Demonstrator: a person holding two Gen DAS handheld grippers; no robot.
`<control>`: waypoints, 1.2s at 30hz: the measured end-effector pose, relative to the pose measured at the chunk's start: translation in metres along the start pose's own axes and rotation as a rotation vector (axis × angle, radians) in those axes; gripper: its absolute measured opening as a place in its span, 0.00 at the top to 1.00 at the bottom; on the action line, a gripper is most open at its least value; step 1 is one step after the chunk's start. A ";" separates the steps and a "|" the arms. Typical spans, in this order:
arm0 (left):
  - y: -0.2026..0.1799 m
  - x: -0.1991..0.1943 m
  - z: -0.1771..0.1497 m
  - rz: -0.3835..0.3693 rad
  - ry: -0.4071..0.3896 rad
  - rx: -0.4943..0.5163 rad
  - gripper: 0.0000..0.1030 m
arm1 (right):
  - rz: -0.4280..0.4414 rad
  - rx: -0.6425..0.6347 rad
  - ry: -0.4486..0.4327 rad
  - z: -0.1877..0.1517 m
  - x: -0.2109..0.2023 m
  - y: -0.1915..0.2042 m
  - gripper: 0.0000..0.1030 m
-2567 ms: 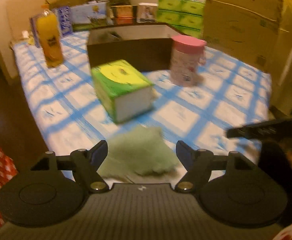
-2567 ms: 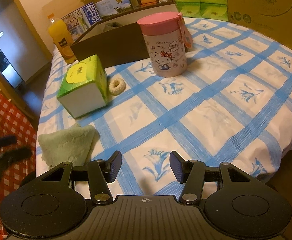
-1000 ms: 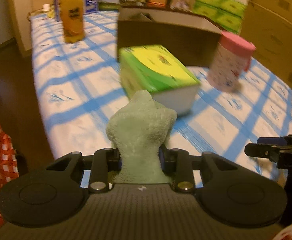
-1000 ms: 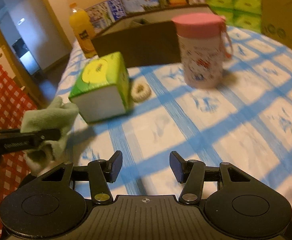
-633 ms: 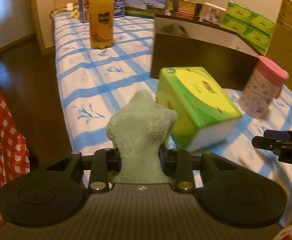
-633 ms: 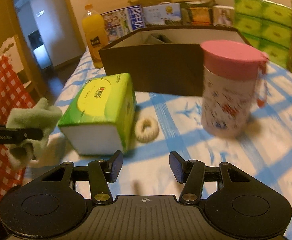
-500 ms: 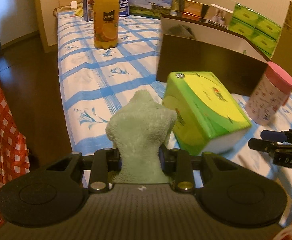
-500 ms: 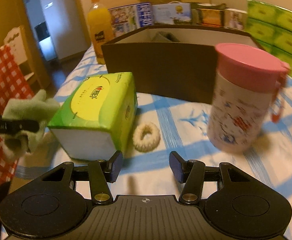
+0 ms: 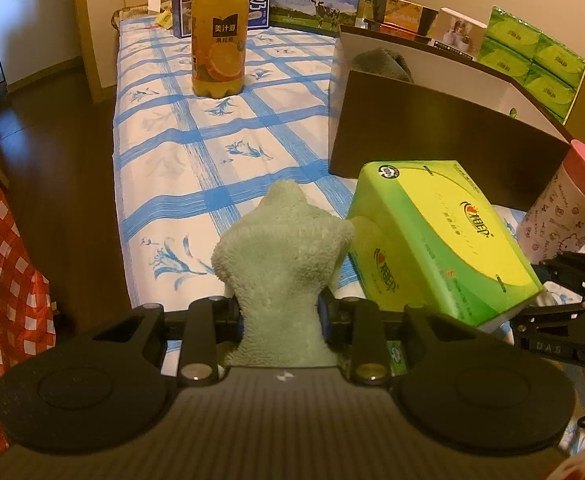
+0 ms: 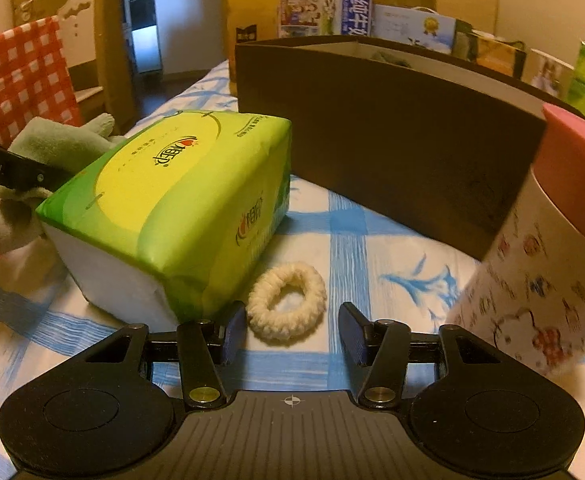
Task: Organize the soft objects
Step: 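Grasp the cream hair tie with the right gripper while the left holds the towel, then carry the towel and hair tie over the brown box and release both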
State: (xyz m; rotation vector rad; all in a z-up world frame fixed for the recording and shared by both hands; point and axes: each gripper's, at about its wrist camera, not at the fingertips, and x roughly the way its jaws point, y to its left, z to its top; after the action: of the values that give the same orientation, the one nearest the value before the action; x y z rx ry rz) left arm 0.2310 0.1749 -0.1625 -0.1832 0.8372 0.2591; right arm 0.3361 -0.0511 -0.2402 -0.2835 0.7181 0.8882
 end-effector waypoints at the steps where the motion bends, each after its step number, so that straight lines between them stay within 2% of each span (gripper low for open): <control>1: 0.000 0.001 0.000 0.000 0.002 0.000 0.72 | 0.006 -0.014 -0.001 0.001 0.001 0.000 0.61; 6: 0.000 0.005 -0.003 0.004 0.016 0.003 0.72 | -0.001 -0.030 0.008 0.004 0.001 0.002 0.80; 17: 0.007 0.002 0.000 0.013 0.005 -0.005 0.72 | -0.031 0.016 0.046 0.005 -0.010 0.003 0.82; 23: 0.010 -0.005 0.005 0.016 -0.013 -0.001 0.72 | -0.076 0.102 0.054 0.008 -0.028 -0.002 0.82; 29: 0.013 -0.018 0.016 0.017 -0.052 0.016 0.72 | -0.104 0.190 0.019 0.022 -0.056 0.000 0.82; 36: 0.008 -0.033 0.050 0.014 -0.137 0.099 0.72 | -0.101 0.261 -0.065 0.064 -0.083 -0.001 0.82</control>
State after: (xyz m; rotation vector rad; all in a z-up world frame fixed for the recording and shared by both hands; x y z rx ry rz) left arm 0.2430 0.1904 -0.1047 -0.0663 0.7133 0.2405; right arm 0.3308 -0.0692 -0.1368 -0.0580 0.7441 0.6954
